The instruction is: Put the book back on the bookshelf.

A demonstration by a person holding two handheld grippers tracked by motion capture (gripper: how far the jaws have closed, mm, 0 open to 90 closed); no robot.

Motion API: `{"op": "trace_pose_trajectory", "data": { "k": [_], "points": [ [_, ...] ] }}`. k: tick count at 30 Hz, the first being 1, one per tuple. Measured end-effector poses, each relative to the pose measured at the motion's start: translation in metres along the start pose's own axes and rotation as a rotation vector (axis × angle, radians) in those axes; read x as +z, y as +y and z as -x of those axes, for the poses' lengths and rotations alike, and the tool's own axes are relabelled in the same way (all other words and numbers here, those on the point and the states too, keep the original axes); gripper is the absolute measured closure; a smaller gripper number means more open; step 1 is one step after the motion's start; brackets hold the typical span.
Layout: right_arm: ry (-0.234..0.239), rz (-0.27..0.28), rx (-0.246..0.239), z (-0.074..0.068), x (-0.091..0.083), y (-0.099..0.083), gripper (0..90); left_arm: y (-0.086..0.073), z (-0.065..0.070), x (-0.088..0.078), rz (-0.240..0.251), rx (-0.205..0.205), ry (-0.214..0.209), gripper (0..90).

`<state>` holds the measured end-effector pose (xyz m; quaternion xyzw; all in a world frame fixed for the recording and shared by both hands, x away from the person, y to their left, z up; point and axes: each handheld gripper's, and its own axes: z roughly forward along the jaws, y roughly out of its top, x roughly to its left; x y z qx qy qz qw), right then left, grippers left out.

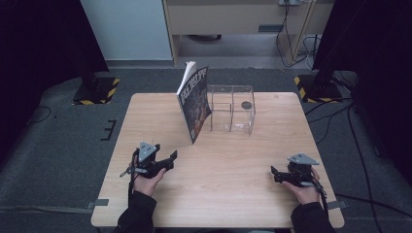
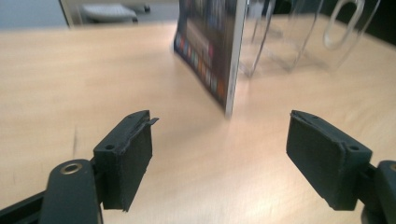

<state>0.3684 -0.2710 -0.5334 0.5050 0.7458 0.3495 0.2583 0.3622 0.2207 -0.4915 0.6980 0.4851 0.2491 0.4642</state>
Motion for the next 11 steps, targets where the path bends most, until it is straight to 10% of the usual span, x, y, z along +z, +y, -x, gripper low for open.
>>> {"op": "trace_pose_trajectory", "data": {
  "k": [11],
  "points": [
    [-0.009, -0.043, 0.023, 0.004, 0.001, -0.003, 7.1, -0.032, -0.032, -0.006, -0.141, -0.005, 0.100, 19.3]
  ]
}}
